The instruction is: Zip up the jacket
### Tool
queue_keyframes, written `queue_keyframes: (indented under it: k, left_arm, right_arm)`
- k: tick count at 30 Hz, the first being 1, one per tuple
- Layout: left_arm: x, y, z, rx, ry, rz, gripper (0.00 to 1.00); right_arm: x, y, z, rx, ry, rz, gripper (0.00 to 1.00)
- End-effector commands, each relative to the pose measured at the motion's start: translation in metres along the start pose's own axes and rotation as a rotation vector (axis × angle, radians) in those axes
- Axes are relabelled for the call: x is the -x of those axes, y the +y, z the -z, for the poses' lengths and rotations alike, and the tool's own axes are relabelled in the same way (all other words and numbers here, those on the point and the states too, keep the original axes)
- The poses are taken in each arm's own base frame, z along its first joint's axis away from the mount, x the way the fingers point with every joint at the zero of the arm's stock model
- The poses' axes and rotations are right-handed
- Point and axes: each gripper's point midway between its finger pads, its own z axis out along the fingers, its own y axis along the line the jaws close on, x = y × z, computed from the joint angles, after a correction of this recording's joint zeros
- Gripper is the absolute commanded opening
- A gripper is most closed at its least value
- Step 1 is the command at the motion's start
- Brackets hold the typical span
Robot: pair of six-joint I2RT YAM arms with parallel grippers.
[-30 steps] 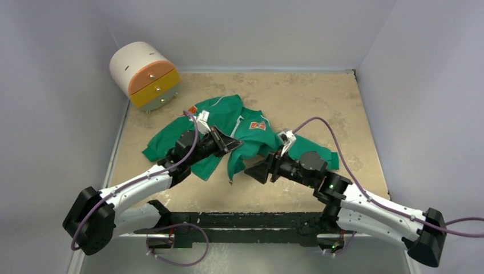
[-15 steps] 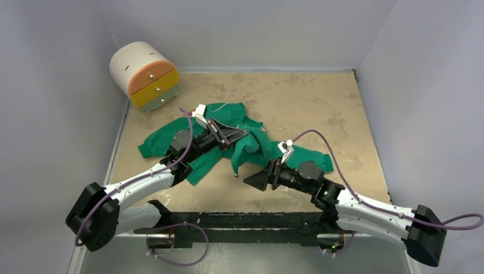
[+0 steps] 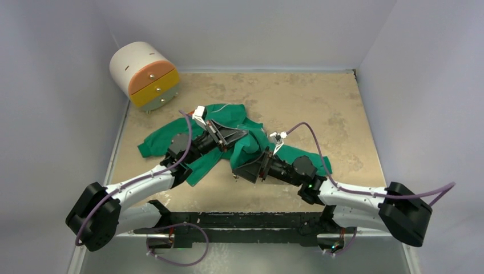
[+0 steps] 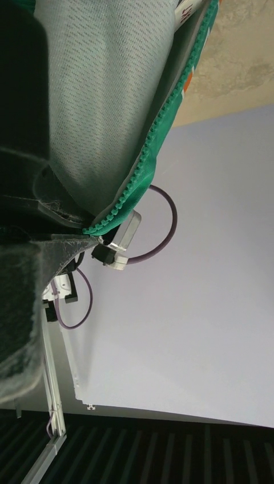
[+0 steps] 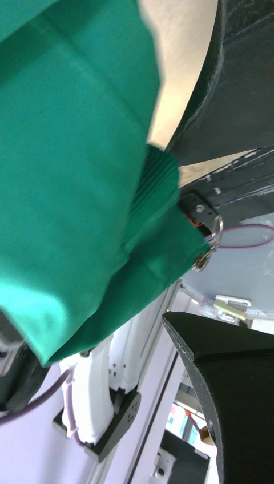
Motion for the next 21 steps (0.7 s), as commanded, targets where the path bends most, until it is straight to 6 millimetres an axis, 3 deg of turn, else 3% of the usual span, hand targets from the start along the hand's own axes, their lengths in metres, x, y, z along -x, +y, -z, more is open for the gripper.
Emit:
queue_keyframes:
  k: [1, 9, 21]
  left_arm:
    - [-0.001, -0.038, 0.007, -0.149, 0.006, 0.002, 0.0]
    - [-0.002, -0.042, 0.01, -0.17, 0.01, 0.013, 0.0]
    - [-0.002, -0.036, 0.008, -0.16, 0.015, -0.007, 0.0]
  right_arm:
    - [0.04, 0.069, -0.016, 0.243, -0.112, 0.055, 0.99]
    - [0.045, 0.08, -0.019, 0.305, -0.131, 0.064, 0.93]
    - [0.036, 0.068, 0.002, 0.257, -0.128, 0.037, 0.52]
